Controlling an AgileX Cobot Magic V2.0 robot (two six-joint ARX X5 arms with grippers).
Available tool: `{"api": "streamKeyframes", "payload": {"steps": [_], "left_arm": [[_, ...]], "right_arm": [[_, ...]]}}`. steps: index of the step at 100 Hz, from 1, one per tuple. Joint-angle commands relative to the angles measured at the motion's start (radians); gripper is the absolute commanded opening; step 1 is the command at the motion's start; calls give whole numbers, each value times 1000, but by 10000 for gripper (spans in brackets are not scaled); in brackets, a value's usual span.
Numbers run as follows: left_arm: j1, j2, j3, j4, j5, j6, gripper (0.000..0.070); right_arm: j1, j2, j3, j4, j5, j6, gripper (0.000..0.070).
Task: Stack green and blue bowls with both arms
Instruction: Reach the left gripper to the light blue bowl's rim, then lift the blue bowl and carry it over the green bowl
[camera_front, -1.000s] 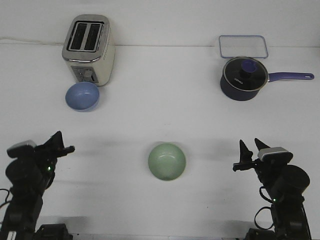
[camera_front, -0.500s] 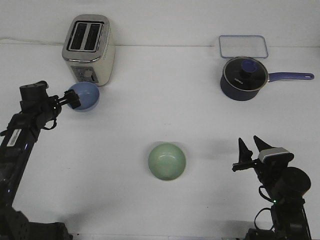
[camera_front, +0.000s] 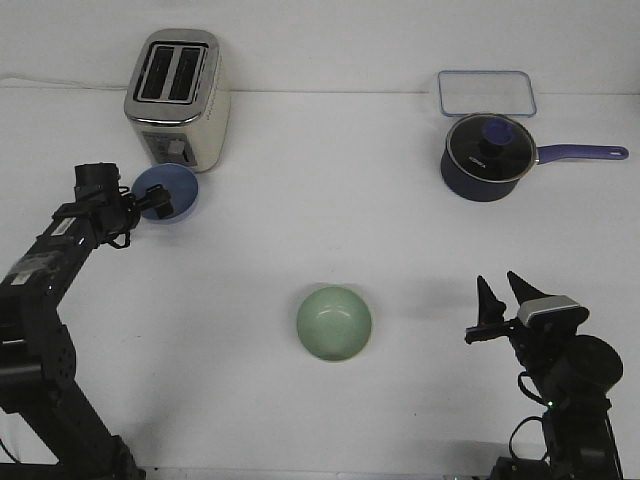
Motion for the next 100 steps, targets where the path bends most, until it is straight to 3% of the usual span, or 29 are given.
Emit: {"api": "streamKeyframes", "payload": {"steps": [1,8,16,43,100], "left_arm": [[3,28,23,18,5,5,546],[3,32,23,28,5,6,354],[3,32,23,33,5,11,0],[3,-10,23,-5,61,11,12],[-47,-536,23,-369,418,143,12]], "right_arm": [[2,2,9,9,2,3,344],[2,3,9,9,2,3,344],[2,4,9,9,2,3,344],[2,4,9,9,12,2,344],[2,4,9,10,19,4,344]]}}
